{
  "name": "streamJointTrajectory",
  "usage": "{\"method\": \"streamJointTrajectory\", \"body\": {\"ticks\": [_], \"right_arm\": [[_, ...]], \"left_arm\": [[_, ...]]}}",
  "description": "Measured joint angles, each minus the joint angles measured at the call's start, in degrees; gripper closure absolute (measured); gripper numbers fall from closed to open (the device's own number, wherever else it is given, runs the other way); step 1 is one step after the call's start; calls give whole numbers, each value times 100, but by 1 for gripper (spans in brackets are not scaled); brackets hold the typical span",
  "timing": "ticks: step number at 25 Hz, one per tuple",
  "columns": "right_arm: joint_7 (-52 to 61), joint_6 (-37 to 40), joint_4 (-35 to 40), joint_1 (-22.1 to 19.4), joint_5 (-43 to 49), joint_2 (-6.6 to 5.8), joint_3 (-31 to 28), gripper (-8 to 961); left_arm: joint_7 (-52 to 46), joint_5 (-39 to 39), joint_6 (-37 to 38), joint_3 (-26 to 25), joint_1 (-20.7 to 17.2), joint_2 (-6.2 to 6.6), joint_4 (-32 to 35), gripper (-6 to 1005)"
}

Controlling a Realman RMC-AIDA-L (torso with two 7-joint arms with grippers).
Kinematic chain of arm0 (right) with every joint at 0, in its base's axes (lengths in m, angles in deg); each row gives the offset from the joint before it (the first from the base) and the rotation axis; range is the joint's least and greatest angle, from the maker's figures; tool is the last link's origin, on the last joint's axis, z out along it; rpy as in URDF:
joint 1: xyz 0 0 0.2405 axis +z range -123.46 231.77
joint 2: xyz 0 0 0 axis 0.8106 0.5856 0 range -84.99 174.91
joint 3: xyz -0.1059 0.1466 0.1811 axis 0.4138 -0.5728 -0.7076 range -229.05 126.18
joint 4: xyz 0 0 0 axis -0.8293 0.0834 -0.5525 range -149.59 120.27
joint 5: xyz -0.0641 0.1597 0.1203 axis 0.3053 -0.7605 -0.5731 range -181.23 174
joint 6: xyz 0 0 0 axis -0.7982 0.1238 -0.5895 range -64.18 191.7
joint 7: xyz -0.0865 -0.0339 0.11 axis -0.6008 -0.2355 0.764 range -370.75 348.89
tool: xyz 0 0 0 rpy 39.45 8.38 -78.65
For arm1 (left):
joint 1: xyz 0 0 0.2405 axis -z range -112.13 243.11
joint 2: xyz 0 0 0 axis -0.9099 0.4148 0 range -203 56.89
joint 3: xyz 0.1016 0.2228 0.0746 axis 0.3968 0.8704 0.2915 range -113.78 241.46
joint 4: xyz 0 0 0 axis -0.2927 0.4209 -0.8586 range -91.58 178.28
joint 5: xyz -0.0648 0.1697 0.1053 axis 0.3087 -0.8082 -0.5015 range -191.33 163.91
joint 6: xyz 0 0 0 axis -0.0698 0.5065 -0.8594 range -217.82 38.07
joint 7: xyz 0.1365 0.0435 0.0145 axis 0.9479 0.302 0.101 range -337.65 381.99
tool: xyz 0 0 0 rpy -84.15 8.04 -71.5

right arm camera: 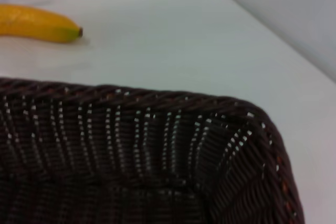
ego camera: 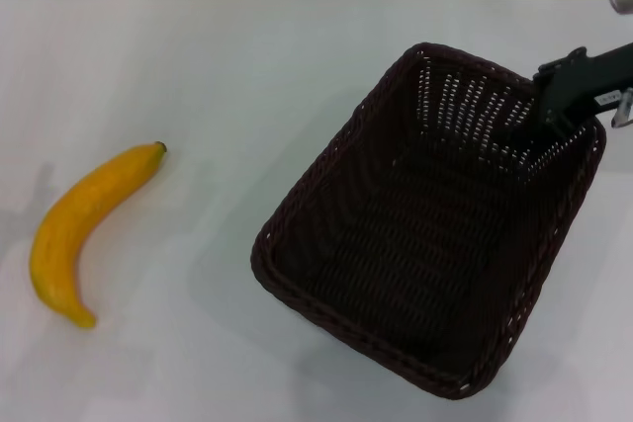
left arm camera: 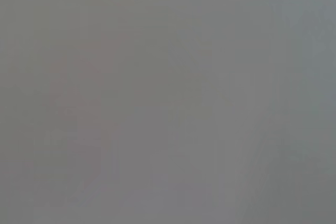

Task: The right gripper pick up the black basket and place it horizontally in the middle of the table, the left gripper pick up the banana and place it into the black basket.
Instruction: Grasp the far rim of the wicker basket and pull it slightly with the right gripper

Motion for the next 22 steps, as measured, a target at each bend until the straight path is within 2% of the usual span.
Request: {"method": "streamJointTrajectory", "body": {"ticks": [9,20,22], "right_arm": [[50,138,28,99,309,73,54,248],[248,301,311,72,350,91,160,367],[324,299,320,73,404,93,226,446]], "left_arm": [[0,0,1,0,17,0,0,137],[0,-1,1,0,57,1,0,138],[0,-1,2,0,69,5,0,138]]}}
